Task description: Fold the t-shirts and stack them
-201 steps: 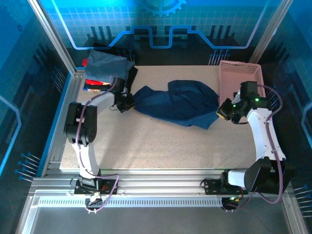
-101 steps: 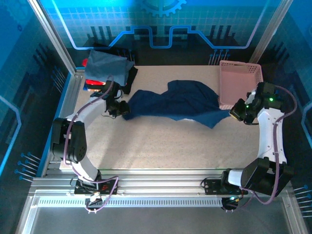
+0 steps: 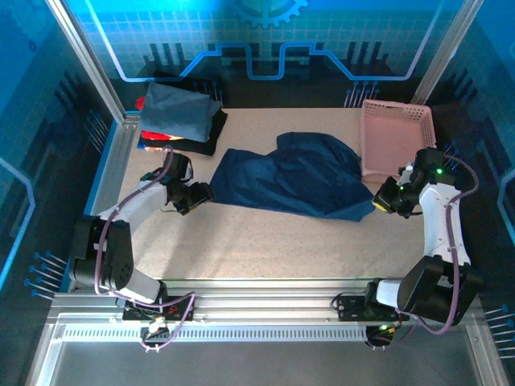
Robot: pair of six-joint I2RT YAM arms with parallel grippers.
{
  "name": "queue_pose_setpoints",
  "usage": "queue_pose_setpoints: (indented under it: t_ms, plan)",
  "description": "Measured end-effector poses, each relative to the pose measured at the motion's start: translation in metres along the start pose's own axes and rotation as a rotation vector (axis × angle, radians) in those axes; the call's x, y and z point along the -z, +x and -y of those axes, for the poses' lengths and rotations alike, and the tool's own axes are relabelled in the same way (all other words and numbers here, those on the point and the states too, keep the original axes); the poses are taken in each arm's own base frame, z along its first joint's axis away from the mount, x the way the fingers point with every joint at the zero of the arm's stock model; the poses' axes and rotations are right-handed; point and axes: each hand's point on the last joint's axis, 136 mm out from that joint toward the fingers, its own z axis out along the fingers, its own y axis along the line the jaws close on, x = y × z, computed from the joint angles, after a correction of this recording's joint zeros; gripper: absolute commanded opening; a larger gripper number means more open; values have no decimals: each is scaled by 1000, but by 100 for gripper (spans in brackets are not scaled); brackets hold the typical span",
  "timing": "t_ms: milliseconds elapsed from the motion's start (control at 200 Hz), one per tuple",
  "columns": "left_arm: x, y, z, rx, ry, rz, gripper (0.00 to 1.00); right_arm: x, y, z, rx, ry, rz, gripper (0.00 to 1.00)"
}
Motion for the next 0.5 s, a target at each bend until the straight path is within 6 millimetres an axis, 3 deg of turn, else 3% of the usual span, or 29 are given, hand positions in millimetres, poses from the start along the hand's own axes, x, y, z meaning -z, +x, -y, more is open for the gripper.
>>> queue_pose_setpoints:
  t_ms: [310,500]
  plan:
    - [-42,-20,-2,177,-3,-25,56,0,1,-2,9,-12,-3,0]
    - [-55,-32,3,214,4,-20,53,-1,2,-3,11,-21,-8,0]
